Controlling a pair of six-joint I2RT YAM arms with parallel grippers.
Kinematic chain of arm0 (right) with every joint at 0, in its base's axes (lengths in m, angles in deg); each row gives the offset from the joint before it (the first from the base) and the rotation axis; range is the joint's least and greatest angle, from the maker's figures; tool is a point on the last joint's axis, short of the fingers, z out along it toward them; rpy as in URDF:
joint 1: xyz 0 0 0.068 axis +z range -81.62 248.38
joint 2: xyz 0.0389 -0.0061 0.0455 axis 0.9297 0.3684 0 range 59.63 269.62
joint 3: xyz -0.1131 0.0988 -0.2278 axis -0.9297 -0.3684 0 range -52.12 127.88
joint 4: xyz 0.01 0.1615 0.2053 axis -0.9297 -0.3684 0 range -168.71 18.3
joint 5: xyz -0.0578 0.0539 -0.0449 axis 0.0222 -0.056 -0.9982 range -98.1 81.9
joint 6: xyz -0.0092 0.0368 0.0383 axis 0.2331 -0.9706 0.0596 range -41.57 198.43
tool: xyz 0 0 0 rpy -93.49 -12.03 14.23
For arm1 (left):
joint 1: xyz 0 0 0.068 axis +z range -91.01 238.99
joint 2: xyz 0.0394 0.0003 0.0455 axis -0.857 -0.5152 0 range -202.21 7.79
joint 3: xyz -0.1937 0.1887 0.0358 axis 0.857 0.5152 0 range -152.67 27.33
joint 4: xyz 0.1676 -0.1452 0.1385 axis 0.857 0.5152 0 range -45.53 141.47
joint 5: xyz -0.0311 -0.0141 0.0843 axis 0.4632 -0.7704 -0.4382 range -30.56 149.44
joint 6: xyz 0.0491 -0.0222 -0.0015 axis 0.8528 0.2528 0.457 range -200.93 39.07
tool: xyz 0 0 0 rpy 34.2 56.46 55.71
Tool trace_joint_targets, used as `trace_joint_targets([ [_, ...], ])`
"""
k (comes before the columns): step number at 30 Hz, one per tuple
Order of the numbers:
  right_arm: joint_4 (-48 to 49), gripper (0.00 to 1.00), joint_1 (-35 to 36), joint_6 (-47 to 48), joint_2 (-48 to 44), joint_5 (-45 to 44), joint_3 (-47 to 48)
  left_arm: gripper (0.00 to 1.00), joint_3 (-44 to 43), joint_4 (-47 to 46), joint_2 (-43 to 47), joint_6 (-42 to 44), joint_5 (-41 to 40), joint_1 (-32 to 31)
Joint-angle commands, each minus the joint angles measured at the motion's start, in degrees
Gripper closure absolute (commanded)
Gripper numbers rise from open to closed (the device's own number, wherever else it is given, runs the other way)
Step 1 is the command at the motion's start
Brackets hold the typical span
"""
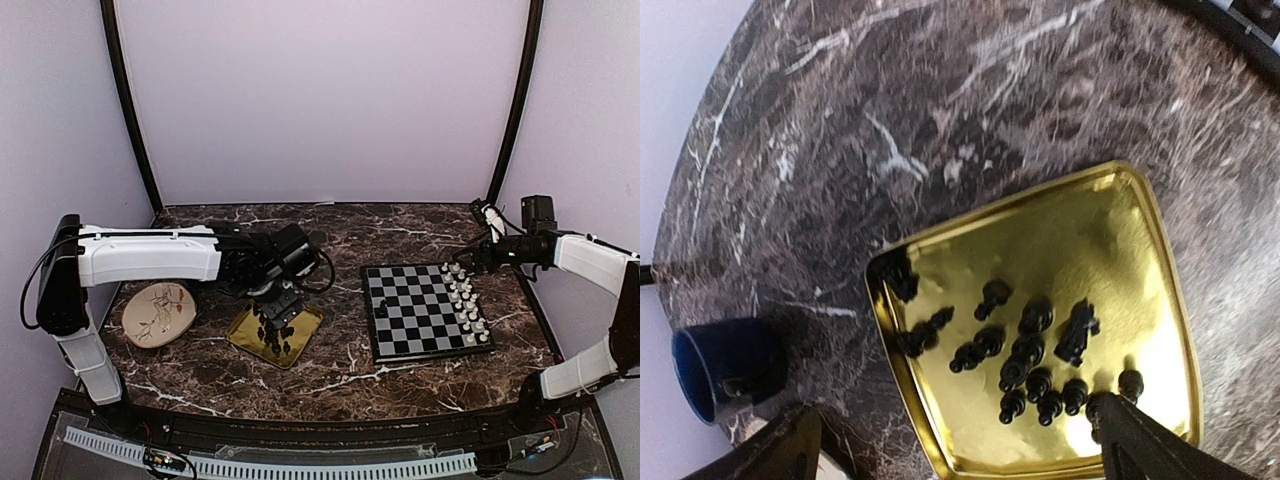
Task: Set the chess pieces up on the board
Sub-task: Pick up the king from the storage box.
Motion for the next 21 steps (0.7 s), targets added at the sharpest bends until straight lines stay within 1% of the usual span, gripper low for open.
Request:
trace_joint_targets([
  [1, 0.56, 0.27, 0.38, 0.05, -0.94, -0.52, 0.78, 0.01, 7.15, -7.28, 8.68, -3.62, -0.49, 2.99],
  [3, 0.8, 0.27, 0.37, -0.17, -1.46, -0.5, 0.51, 0.01, 8.95, -10.19, 11.98, -5.29, -3.62, 4.38],
  [5, 1.11, 0.27, 0.39, -0.3, -1.78, -0.5, 0.29, 0.01, 7.92, -6.3, 12.41, -12.08, -7.71, 6.83],
  [6, 1.14, 0.27, 0.37, -0.23, -1.88, -0.62, 0.31, 0.01, 5.35, -3.16, 11.11, -14.18, -7.25, 8.22],
  [8, 1.11, 0.27, 0.36, -0.19, -1.96, -0.88, 0.27, 0.01, 3.99, -1.52, 9.38, -11.62, -5.23, 10.57],
  [9, 1.14, 0.27, 0.38, -0.09, -2.06, -0.87, 0.22, 0.05, 4.56, -3.22, 8.93, -8.88, -4.32, 11.5],
  [11, 1.1, 0.27, 0.41, 0.0, -2.15, -0.86, 0.22, 0.18, 8.43, -9.83, 9.42, -1.74, -0.24, 12.46],
  [12, 1.16, 0.27, 0.36, 0.16, -2.16, -0.73, 0.18, 0.23, 10.76, -13.57, 10.22, 0.68, 1.59, 12.65],
  [15, 0.93, 0.27, 0.39, 1.41, -2.25, 0.46, -0.16, 0.25, 15.66, -22.51, 12.55, 3.3, 6.8, 13.56],
  [17, 0.83, 0.27, 0.36, 1.55, -2.13, 1.33, -0.42, 0.25, 16.93, -25.39, 12.77, 3.71, 10.63, 14.59],
  [18, 0.86, 0.27, 0.38, 1.54, -2.04, 1.79, -0.51, 0.26, 16.78, -25.43, 12.41, 3.74, 12.69, 15.01],
  [19, 0.94, 0.27, 0.41, 1.42, -1.81, 1.8, -0.5, 0.33, 16.27, -24.57, 11.59, 3.82, 15.05, 15.3],
  [20, 0.93, 0.26, 0.39, 1.28, -1.61, 1.82, -0.52, 0.45, 15.39, -23.23, 10.55, 4.47, 18.74, 15.53],
  [21, 0.88, 0.27, 0.38, 1.19, -1.37, 1.56, -0.43, 0.54, 14.57, -21.75, 9.39, 5.13, 22.29, 15.67],
])
